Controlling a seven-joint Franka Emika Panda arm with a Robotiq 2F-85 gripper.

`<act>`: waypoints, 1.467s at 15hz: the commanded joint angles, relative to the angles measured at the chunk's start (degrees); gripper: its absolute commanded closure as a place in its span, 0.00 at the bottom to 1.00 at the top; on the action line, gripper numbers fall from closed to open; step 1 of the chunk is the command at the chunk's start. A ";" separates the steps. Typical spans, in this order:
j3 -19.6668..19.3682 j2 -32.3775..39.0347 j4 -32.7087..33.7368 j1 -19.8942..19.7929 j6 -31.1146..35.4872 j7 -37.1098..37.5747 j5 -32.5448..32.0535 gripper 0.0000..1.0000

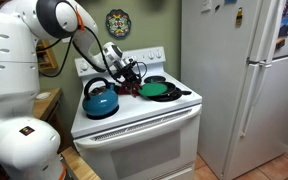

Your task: Remove the green mat from the pan, then put the kettle on the green mat

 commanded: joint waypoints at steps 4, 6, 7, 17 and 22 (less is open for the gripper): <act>-0.72 -1.01 -0.73 1.43 -2.80 1.39 -1.33 0.98; -0.44 -1.36 -0.42 1.58 -3.73 1.57 -0.32 1.00; -0.27 -1.57 -0.25 1.65 -4.08 1.59 0.10 1.00; 1.88 -1.65 3.50 3.45 -18.77 0.19 11.15 0.99; 2.15 -1.73 4.36 3.54 -22.29 -0.26 16.92 0.99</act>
